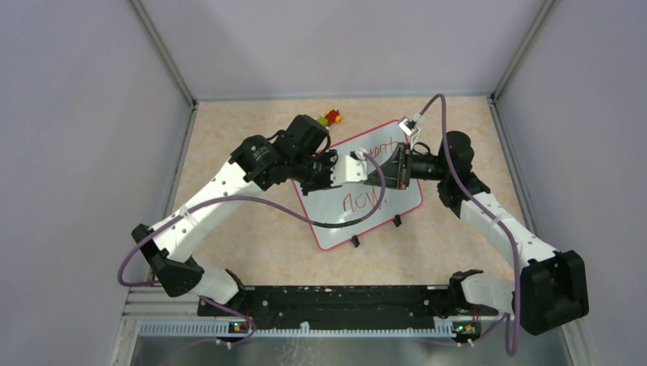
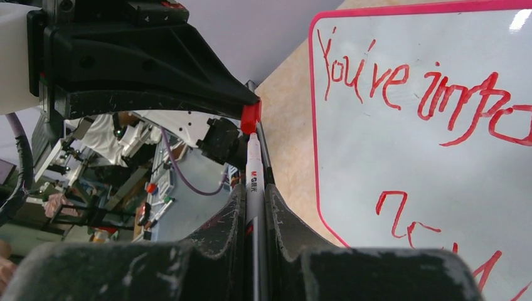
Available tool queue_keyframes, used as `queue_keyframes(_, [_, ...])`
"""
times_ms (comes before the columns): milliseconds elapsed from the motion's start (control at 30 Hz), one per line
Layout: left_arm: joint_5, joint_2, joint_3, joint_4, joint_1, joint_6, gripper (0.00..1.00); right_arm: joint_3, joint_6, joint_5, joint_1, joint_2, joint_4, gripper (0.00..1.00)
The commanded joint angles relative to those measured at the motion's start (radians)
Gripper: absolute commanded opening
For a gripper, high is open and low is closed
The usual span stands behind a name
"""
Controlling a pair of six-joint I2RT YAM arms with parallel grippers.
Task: Write a sentence on the whiteboard
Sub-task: Insert the whiteboard marker without the cap into the pen cap.
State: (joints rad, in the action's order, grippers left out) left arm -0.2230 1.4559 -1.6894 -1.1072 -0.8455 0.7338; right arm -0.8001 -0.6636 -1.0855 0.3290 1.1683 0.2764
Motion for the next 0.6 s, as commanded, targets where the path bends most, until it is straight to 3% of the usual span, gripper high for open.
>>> queue_keyframes(0, [-0.014, -0.006, -0.003, 0.006, -0.006, 0.007, 0.0, -0.044, 0.031, -0.002, 0.02, 0.007, 0.012, 0.0])
queue_keyframes(567, [-0.023, 0.02, -0.035, -0.006, -0.029, 0.011, 0.0, -0.057, 0.04, 0.008, 0.05, 0.025, 0.015, 0.0])
